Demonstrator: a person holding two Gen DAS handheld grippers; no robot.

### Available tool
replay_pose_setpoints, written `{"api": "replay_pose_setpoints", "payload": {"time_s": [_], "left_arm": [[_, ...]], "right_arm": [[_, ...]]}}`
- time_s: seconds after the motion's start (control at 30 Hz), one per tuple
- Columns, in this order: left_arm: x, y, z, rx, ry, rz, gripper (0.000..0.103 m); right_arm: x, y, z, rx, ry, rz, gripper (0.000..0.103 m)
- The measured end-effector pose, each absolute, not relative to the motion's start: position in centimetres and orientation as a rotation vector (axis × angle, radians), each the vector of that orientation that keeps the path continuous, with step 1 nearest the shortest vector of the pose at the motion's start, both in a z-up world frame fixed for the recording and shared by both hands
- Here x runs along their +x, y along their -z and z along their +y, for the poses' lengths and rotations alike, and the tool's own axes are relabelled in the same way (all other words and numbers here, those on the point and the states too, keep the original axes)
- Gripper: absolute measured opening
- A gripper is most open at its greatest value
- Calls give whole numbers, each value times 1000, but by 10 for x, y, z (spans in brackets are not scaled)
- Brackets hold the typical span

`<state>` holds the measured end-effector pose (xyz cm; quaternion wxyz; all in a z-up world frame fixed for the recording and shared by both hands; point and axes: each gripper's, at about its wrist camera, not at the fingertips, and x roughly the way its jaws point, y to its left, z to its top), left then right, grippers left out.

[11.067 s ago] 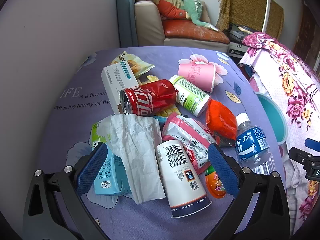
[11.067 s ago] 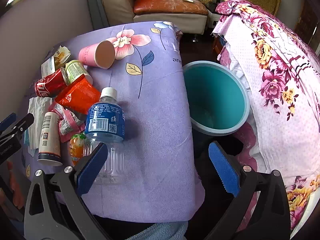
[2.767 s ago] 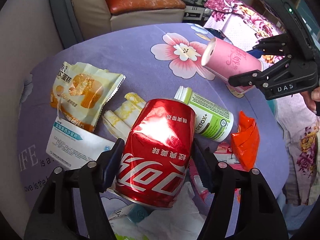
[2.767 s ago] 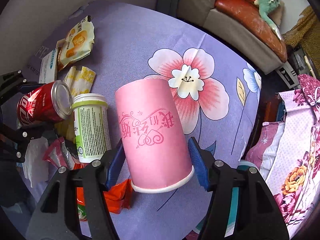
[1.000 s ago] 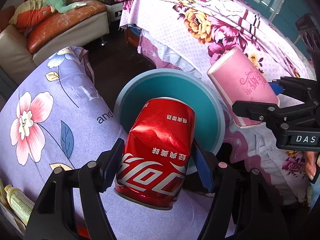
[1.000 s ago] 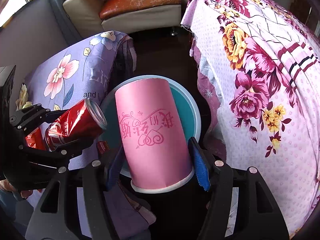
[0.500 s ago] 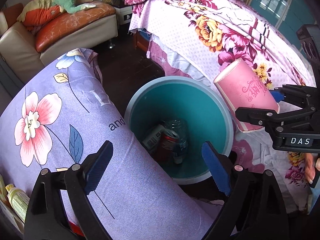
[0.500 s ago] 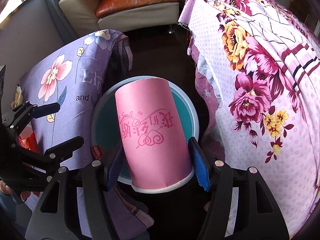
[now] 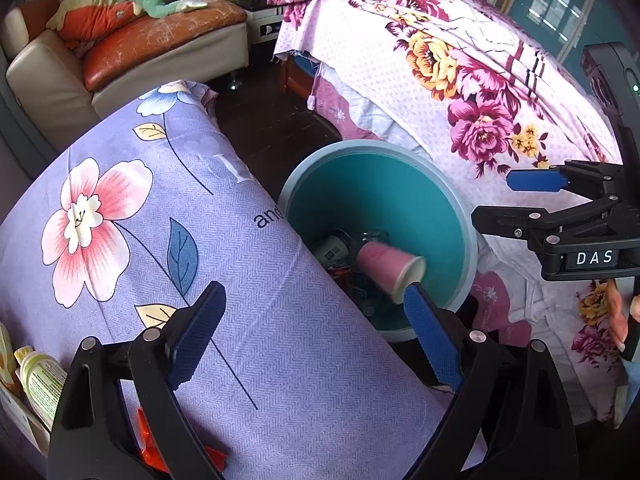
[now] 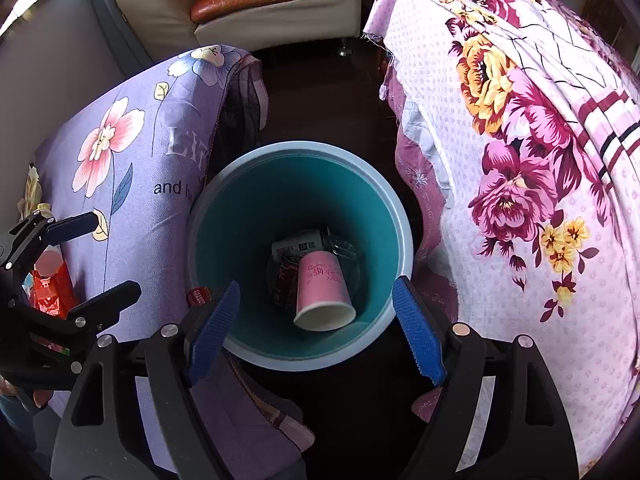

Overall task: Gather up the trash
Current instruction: 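Carry can and pink cup over the wastebasket and release both inside, then grasp the green-white supplement jar with the right gripper while the left gripper grasps the white medicine box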

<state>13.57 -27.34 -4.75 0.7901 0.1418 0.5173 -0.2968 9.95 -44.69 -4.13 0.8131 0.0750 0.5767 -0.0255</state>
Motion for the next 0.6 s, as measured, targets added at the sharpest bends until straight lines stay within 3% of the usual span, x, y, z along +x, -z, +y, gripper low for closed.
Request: {"api": "replay_pose_setpoints", "payload": {"time_s": [0.6], "left_arm": [[112,23,-175,242,545,1087,92]], "right_arm": [[84,6,-368,25,-9,1229,83]]}}
